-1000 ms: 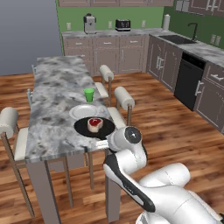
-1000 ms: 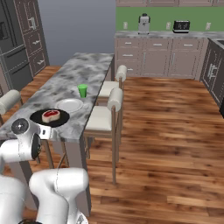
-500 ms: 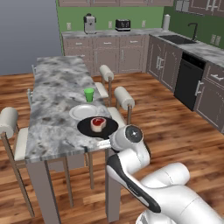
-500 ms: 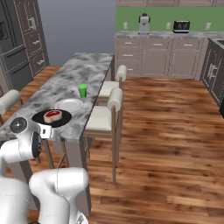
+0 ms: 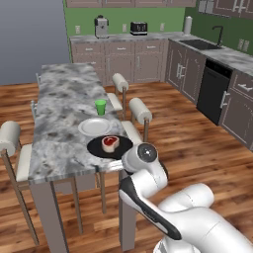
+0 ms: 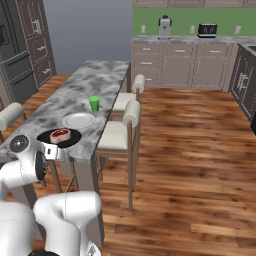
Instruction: Pick up the pan with the steak in it and place it on the dining table. Then place the steak on the plate.
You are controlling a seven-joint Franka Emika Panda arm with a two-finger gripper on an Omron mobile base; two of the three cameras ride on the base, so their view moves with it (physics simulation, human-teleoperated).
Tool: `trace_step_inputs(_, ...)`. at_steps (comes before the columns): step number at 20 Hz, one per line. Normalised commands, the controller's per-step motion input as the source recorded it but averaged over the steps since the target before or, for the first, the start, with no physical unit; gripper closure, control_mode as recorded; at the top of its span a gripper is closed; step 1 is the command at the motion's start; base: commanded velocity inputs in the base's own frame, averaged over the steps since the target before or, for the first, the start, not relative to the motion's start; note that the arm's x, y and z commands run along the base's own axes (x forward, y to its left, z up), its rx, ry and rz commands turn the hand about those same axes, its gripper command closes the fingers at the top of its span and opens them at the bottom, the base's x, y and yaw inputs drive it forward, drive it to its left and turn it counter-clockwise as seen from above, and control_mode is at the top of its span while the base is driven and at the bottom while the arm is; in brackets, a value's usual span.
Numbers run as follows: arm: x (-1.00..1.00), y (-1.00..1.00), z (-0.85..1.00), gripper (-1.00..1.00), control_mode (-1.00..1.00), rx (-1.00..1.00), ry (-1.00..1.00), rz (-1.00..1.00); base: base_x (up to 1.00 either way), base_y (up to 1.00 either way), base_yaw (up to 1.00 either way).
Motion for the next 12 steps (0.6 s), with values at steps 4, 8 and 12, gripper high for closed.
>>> trace_step_inputs(4, 0.11, -0.1, -0.44, 1.0, -1.0, -0.01, -0.05, 0.0, 0.0, 0.0, 0.0)
trace_step_inputs(8, 0.28, -0.2, -0.41, 1.0, -1.0, -0.01, -0.06, 0.0, 0.0, 0.0, 0.0)
trace_step_inputs(12, 0.34, -0.28, -0.36, 1.0, -1.0, 0.0, -0.03, 0.03, 0.0, 0.0, 0.0)
